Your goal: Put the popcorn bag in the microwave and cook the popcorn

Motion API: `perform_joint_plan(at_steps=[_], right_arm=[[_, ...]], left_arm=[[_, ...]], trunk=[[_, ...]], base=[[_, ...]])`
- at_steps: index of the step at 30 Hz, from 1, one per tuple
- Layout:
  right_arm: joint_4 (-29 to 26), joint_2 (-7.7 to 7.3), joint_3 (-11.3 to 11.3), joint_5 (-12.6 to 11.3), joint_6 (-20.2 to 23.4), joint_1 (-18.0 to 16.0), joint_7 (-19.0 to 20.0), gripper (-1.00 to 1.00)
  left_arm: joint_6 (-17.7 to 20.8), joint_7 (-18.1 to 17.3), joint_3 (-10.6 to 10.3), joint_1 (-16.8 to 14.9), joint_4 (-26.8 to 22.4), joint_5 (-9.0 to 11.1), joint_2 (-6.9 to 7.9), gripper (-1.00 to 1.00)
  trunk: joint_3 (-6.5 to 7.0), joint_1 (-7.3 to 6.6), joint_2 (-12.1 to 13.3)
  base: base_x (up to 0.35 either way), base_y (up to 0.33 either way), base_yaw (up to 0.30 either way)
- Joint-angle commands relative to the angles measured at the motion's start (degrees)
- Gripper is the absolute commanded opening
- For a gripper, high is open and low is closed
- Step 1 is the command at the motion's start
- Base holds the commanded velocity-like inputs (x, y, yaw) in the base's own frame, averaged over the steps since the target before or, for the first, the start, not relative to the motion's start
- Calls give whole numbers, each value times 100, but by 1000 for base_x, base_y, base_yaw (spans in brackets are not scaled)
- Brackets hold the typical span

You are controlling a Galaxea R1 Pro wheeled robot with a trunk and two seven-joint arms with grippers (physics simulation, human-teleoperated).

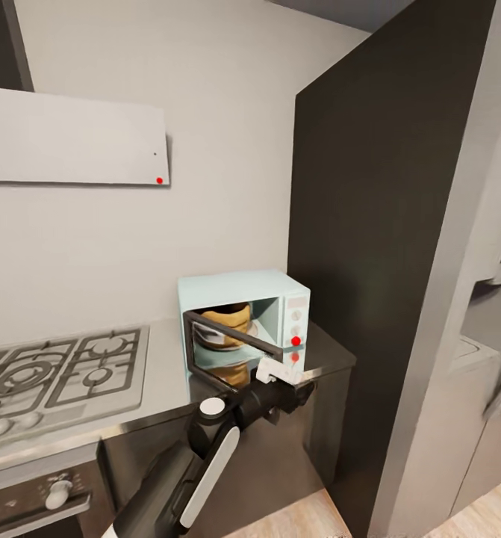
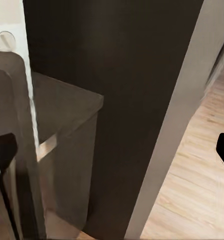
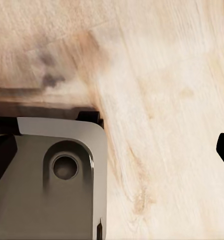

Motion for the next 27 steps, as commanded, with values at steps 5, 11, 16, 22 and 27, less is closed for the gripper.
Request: perform_joint_plan(at_steps=[5, 11, 16, 22, 27], right_arm=[[19, -4, -49, 51, -33, -9, 10, 100], [19, -12, -48, 60, -50, -9, 10, 100], [19, -12, -49, 60, -50, -9, 10, 100], [19, -12, -49, 60, -50, -9, 12, 100], [19, -12, -49, 60, -50, -9, 10, 100]], left_arm=[[42, 3, 5, -4, -70, -2, -1, 100], [58, 1048, 6, -3, -76, -34, -1, 100], [56, 1147, 25, -4, -75, -50, -1, 100], [44, 1723, -10, -3, -15, -30, -1, 100], [43, 1743, -20, -4, -14, -20, -1, 100]], trunk=[[15, 1, -6], [19, 1, -6], [19, 1, -6], [19, 1, -6], [19, 1, -6]], base=[[0, 0, -206], [0, 0, -31], [0, 0, 0], [158, 0, 0], [316, 0, 0]])
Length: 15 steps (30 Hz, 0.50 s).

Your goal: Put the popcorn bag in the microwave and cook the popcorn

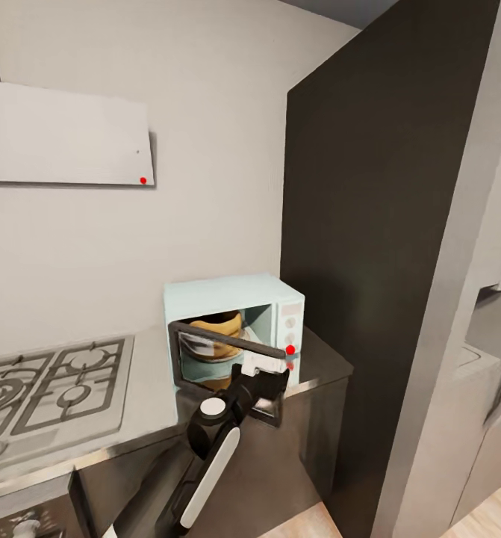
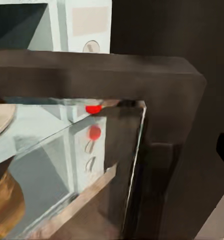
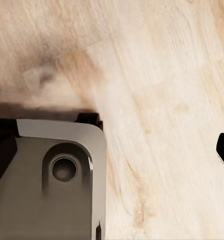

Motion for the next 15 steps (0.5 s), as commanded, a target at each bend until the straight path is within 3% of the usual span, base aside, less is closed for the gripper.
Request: perform_joint_plan(at_steps=[1, 9, 15], right_arm=[[19, -4, -49, 51, -35, -9, 11, 100], [19, -4, -49, 51, -35, -9, 11, 100], [19, -4, -49, 51, -35, -9, 11, 100]], left_arm=[[23, 53, -7, -6, -10, 53, 0, 100], [26, 52, -8, -6, -14, 63, 0, 100], [32, 53, -8, -6, -14, 72, 0, 100]], trunk=[[-8, 4, -5], [-8, 4, -5], [-8, 4, -5]], base=[[321, 0, 0], [302, 0, 0], [65, 0, 0]])
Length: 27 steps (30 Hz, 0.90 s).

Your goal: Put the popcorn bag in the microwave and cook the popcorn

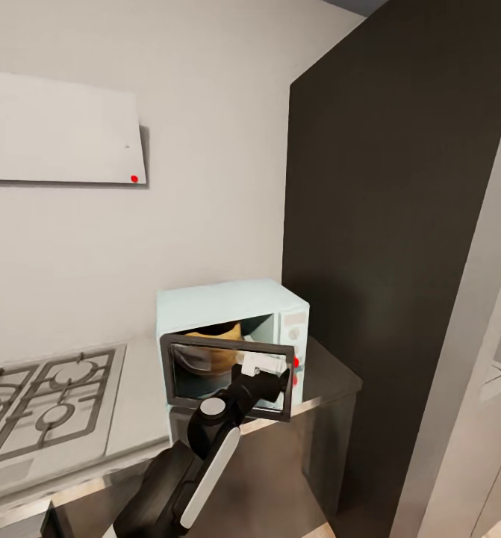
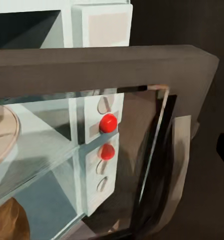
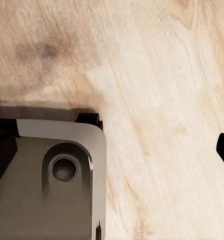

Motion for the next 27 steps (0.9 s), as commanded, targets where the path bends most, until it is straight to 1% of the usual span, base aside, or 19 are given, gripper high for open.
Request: perform_joint_plan(at_steps=[1, 7, 9, 13, 17, 27], right_arm=[[19, -4, -49, 51, -35, -8, 10, 100], [19, -11, -49, 51, -35, -8, 14, 100], [19, -11, -49, 51, -35, -8, 16, 100], [19, -5, -49, 51, -35, -8, 19, 100], [19, -9, -49, 51, -35, -8, 19, 100], [19, -13, -49, 51, -35, -8, 19, 100]], left_arm=[[23, 53, -7, -6, -6, 56, 0, 100], [16, 61, -7, -6, 0, 37, 0, 100], [15, 72, -7, -4, 3, 32, 0, 100], [14, 229, -7, -6, 10, 44, 0, 100], [9, 256, -7, -6, 6, 47, 0, 100], [6, 254, -7, -6, 4, 56, 0, 100]], trunk=[[-8, 1, -6], [-8, 1, -6], [-8, 1, -6], [-8, 1, -6], [-8, 1, -6], [-8, 1, -6]], base=[[3, 0, 0], [35, 0, 0], [221, 0, 0], [277, 0, 0], [261, 0, 0], [117, 0, 0]])
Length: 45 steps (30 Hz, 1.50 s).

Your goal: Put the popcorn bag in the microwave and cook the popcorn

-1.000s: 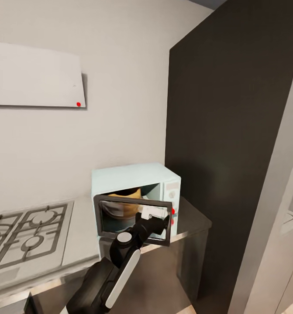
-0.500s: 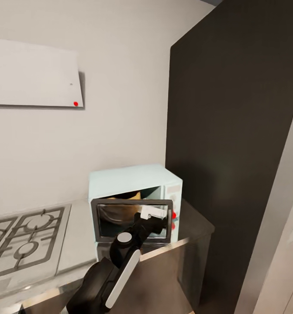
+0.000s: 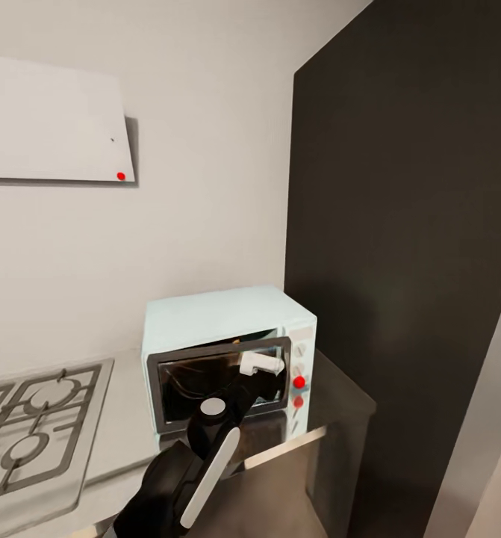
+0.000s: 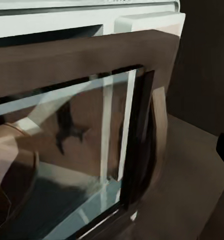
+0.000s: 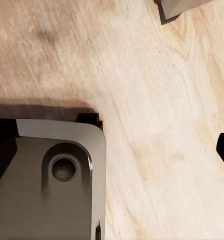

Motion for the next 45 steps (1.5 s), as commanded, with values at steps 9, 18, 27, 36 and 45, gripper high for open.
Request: perform_joint_plan(at_steps=[9, 18, 27, 36, 45], right_arm=[[19, -4, -49, 51, -35, -9, 11, 100], [19, -4, -49, 51, -35, -9, 11, 100], [19, -4, -49, 51, -35, -9, 11, 100], [19, -2, -49, 56, -35, -9, 11, 100], [19, -4, -49, 60, -35, -9, 11, 100]], left_arm=[[20, 51, -10, -6, -7, 59, 0, 100], [12, 52, -8, -6, -7, 50, 0, 100], [-17, 50, -6, -5, -10, 50, 0, 100], [17, 394, -365, -6, -51, 66, 0, 100], [29, 411, -368, -5, -24, 83, 0, 100]], trunk=[[-8, 2, -5], [-8, 2, -5], [-8, 2, -5], [-8, 2, -5], [-8, 2, -5]], base=[[141, 0, 0], [183, 0, 0], [45, 0, 0], [-257, 0, 0], [-344, 0, 0]])
